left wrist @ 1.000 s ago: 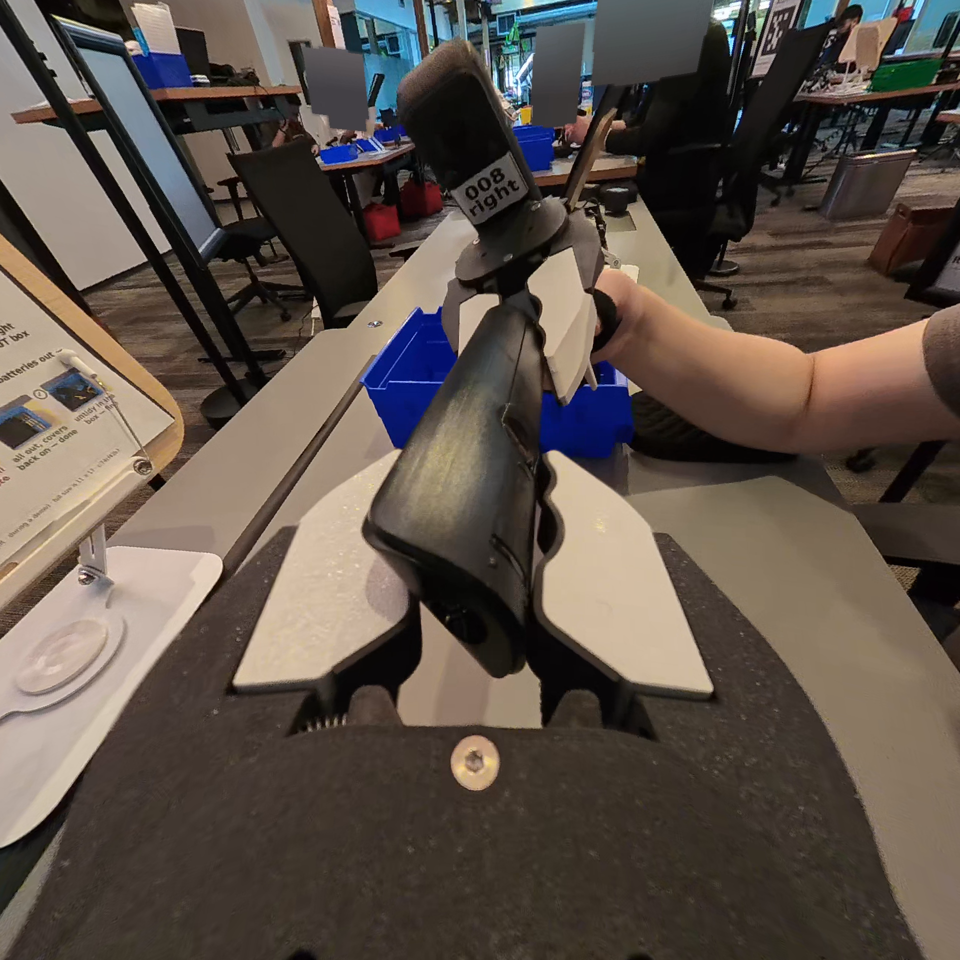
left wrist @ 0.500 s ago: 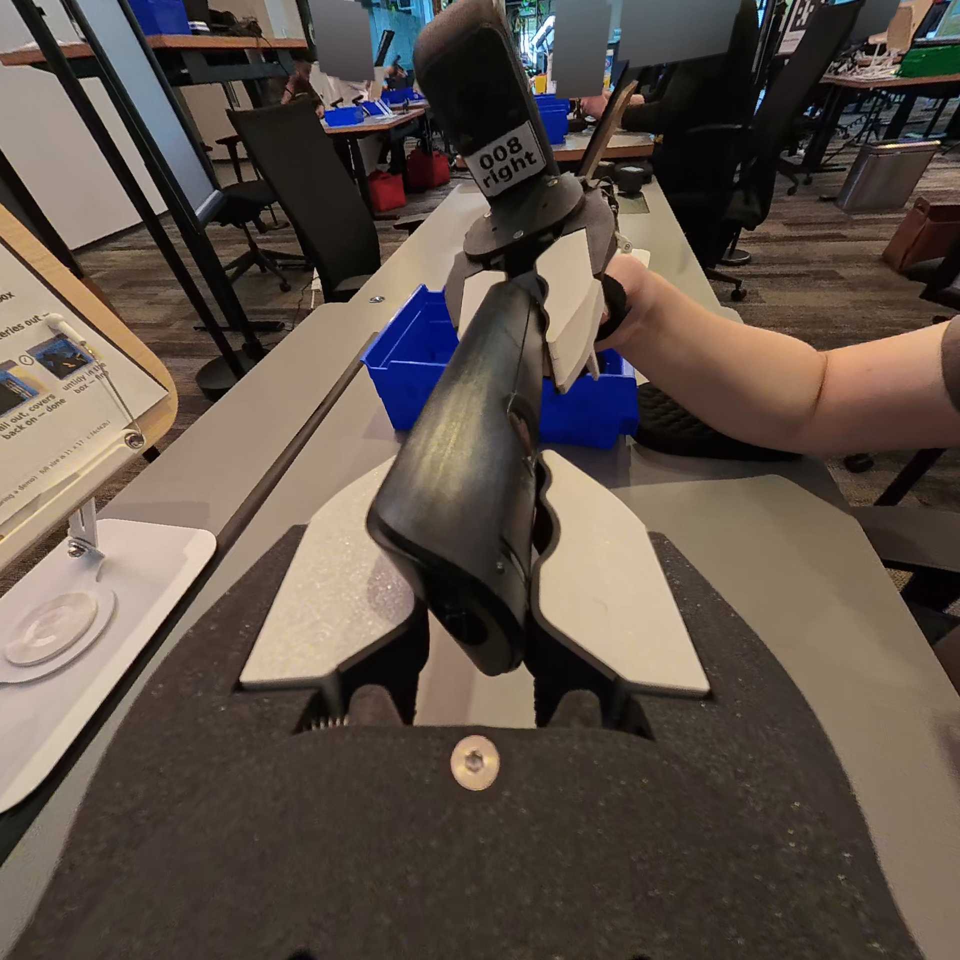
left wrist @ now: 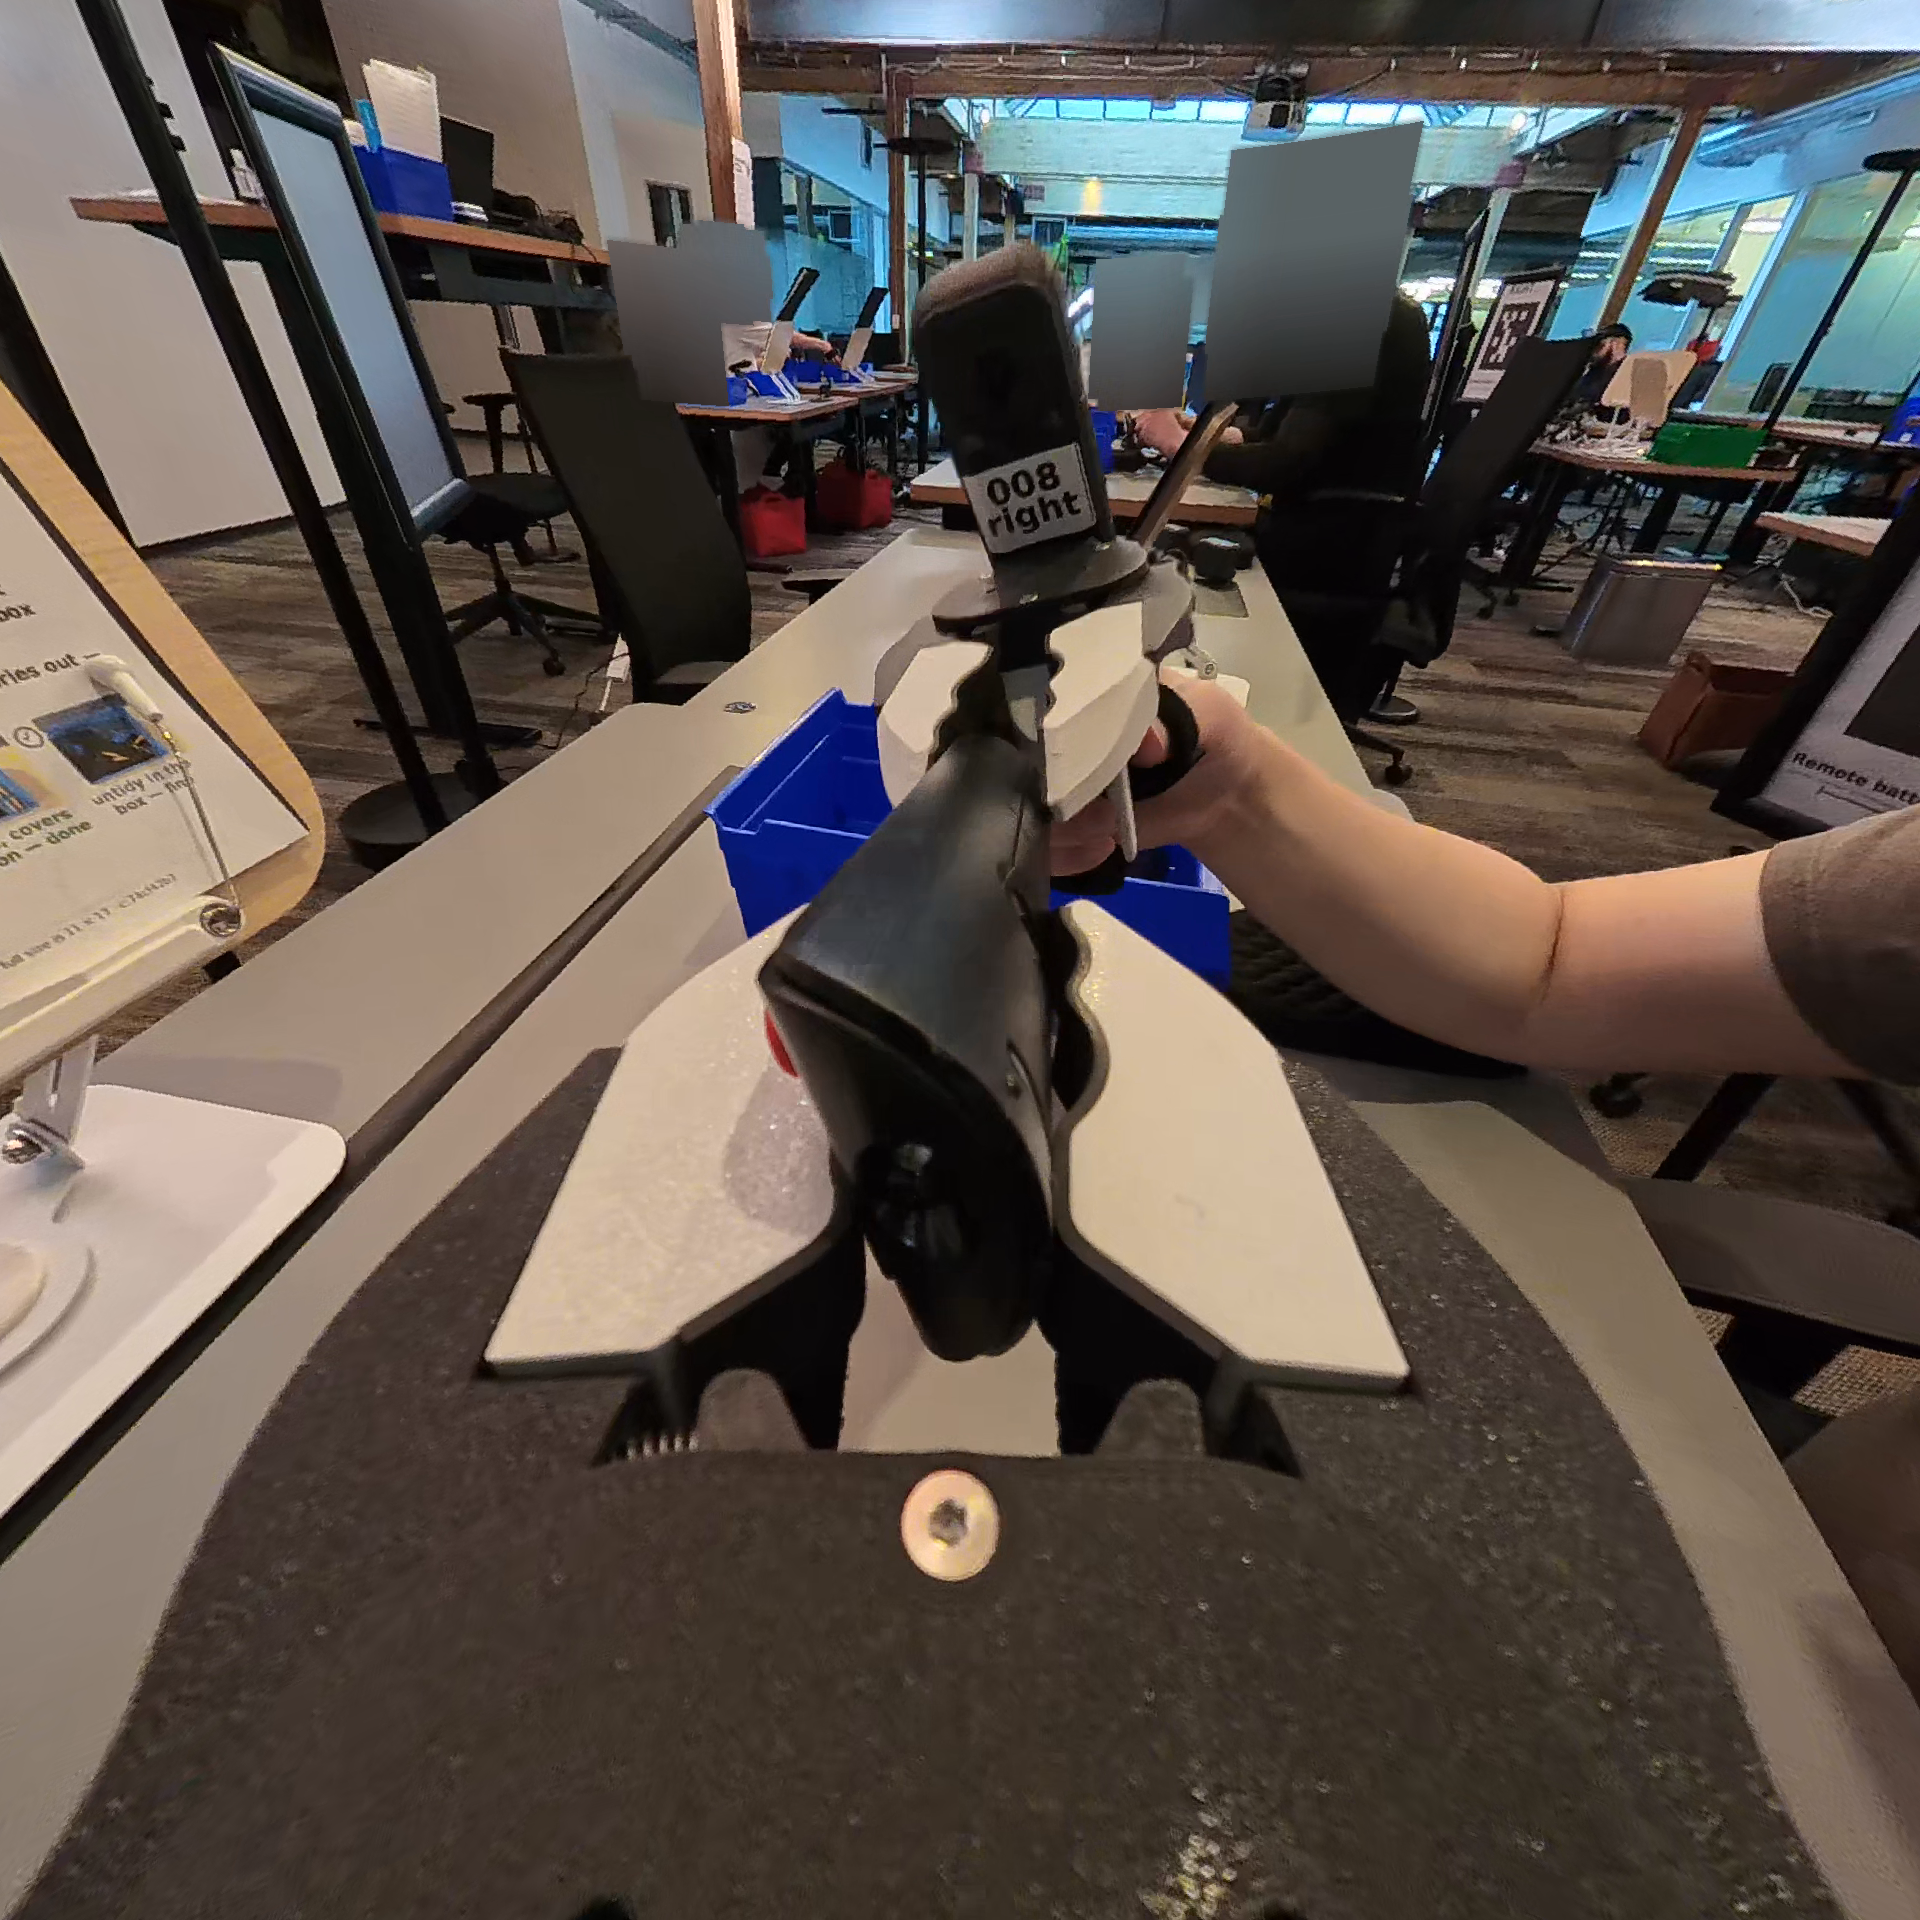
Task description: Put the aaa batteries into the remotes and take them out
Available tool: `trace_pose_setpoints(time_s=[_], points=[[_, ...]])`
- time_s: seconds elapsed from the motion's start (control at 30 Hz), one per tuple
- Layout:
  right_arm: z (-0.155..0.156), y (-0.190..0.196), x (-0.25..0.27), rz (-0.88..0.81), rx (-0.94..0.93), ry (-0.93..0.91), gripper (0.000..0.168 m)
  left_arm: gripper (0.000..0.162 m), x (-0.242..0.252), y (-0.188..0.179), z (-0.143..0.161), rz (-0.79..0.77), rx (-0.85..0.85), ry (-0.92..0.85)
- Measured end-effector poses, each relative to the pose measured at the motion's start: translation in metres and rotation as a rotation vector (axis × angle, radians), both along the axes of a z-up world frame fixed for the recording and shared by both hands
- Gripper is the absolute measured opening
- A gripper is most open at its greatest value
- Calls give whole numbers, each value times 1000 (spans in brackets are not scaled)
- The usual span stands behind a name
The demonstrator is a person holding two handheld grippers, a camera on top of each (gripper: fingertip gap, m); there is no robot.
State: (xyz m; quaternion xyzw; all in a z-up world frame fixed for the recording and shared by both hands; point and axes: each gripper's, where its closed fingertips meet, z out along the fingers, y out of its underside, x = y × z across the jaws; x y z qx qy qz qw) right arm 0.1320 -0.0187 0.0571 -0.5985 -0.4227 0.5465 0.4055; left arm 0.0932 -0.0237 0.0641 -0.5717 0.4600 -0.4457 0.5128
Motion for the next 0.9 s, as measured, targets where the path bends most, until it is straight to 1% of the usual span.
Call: trace_pose_setpoints(time_s=[0.03,0.13,0.27,0.37,0.43,0.5,0.53,0.57,0.63,0.8,0.9], points=[[-2,0,0,5,-15,-6,29,35,0,0,2,1,-1,-14],[-6,-2,-2,39,-64,-5,43,35,-3,-1,8,0,2,-40],[-7,-13,-13,140,-159,40,44,35,-5,-5,15,-22,-8,-70],[-23,-18,-20,176,-178,-32,40,35,-3,-7,15,-26,7,-59],[-29,-19,-25,180,-180,-61,45,35,-2,-9,15,-21,28,-55],[-27,-24,-30,198,-157,-37,45,35,-1,-14,20,-41,36,-74],[-26,-29,-32,229,-142,-30,40,35,-1,-17,24,-48,42,-88],[-24,-33,-33,251,-124,-26,28,35,-2,-18,26,-49,50,-94],[-23,-35,-34,242,-72,-45,27,35,-4,-21,28,-63,63,-89],[-12,-33,-24,147,83,-119,26,38,-8,-21,12,-49,87,72],[-9,-33,-18,111,129,-172,25,41,-8,-22,4,-45,122,135]])
